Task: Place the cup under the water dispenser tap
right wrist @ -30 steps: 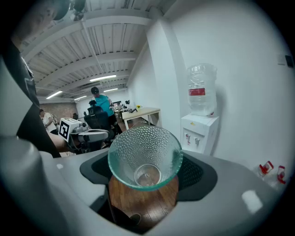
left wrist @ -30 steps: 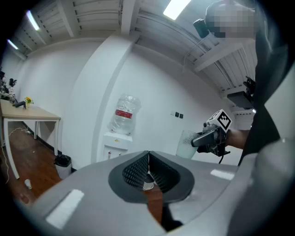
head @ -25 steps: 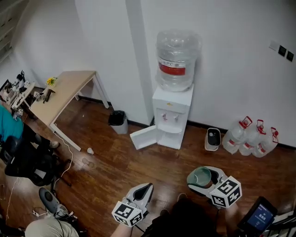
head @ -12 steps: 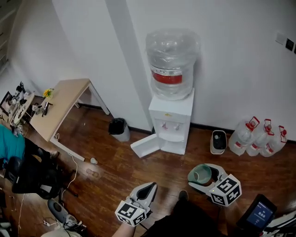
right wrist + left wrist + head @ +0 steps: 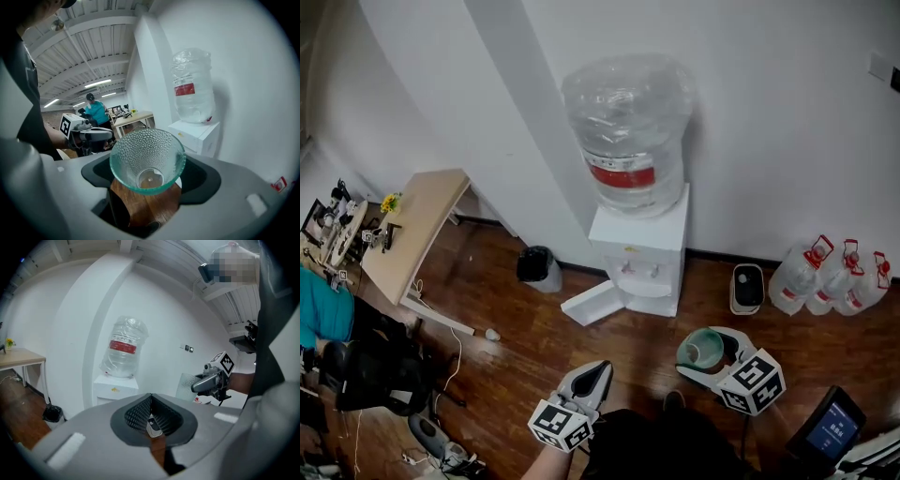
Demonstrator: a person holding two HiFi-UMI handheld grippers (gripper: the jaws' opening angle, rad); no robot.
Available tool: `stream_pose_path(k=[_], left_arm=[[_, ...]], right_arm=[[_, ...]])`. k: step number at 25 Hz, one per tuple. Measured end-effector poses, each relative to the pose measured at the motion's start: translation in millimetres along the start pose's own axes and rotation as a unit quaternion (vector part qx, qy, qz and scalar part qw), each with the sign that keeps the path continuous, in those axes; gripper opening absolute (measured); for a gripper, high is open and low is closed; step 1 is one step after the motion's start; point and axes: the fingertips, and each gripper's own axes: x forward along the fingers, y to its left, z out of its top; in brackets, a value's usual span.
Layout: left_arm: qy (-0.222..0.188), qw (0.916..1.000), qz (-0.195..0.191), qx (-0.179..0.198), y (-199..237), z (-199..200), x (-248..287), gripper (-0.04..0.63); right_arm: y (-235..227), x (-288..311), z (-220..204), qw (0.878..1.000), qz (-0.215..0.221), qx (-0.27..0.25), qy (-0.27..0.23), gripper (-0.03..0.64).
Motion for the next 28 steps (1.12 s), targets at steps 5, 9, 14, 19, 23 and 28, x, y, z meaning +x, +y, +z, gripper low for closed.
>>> stream_pose_path(k=[5, 9, 14, 19, 23, 28], left_arm=[[0.008, 1.0000, -0.003, 0.004, 23, 9, 16, -0.023], [0.013, 0.9999, -0.011, 0.001, 51, 5, 26, -0.023], [0.007, 0.9995, -0.032, -0.006, 95, 15, 35, -0.023], [0.003, 0.9982, -0.060, -0.002, 142, 30, 47, -0.023], [0.006, 0.9974, -0.072, -0.003, 179, 29, 52, -0.023], [0.016, 0.9958, -0.090, -0.006, 222, 25, 58, -0.023]], right_arm=[[-17, 23, 8, 1.000, -0.006, -0.005, 0.008, 0.393], [-27, 45, 14, 1.000, -0.021, 0.002, 0.009, 0.393], [-33, 76, 31, 0.999, -0.050, 0.009, 0.015, 0.393], [-44, 114, 46, 0.996, -0.089, 0.017, 0.005, 0.393], [-57, 142, 50, 0.991, -0.128, 0.029, -0.012, 0.393], [-71, 182, 46, 0.986, -0.161, 0.047, 0.003, 0.393]])
